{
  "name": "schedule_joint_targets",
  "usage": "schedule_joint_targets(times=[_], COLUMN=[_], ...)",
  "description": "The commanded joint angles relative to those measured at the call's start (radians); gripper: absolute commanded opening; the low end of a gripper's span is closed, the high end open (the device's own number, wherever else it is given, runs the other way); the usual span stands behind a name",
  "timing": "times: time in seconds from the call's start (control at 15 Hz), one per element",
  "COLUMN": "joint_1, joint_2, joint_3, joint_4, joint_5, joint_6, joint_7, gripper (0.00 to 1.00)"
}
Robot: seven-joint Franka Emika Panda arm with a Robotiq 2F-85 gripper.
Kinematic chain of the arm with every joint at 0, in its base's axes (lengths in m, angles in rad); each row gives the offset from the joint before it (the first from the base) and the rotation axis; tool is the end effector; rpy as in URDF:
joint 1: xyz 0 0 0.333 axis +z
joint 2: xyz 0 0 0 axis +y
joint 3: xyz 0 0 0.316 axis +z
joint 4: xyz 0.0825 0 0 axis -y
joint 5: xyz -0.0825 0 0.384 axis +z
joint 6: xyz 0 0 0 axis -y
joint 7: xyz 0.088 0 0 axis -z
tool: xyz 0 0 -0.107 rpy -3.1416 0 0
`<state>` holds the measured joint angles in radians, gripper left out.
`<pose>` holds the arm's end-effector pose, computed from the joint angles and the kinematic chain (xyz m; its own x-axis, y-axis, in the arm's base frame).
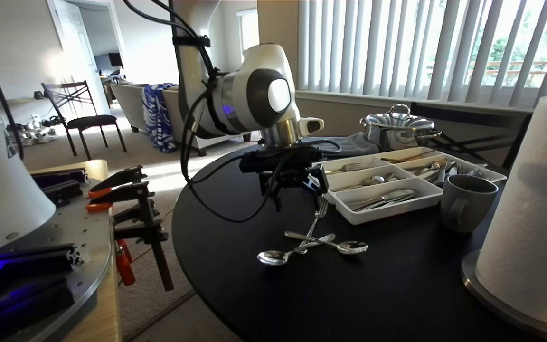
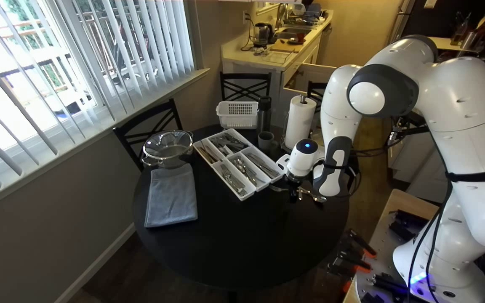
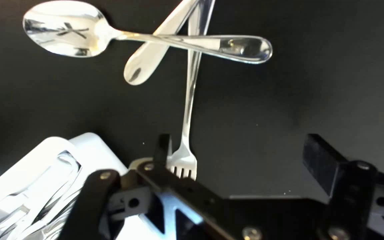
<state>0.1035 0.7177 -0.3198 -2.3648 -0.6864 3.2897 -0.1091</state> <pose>0.4635 -0.0579 0.0546 0.7731 0.6320 0.0540 0.6082 -0.7628 0.2196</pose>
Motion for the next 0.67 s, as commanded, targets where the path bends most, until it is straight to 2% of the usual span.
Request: schedule_joint_targets(times=[0.0,0.07,0.27,0.33,0.6], joint_1=[-0.152,-0.206,-0.362,-0.408,-0.533], joint_2=[0.019,0.023,0.049,0.057,0.069], joint_3=[0.084,0.136,0.268,0.299,0.410], joint_4=[-0.001,-0.002,0.035,0.056,0.111], joint_5=[-0.060,0.000,-0.005,-0.062,-0.043], joint_6=[0.067,0.057,0.002,-0.019,-0.126], joint_7=[-0.054,-0.126,-0.177,-0.143,-0.165], gripper=[1.00,1.00,1.00,1.00,1.00])
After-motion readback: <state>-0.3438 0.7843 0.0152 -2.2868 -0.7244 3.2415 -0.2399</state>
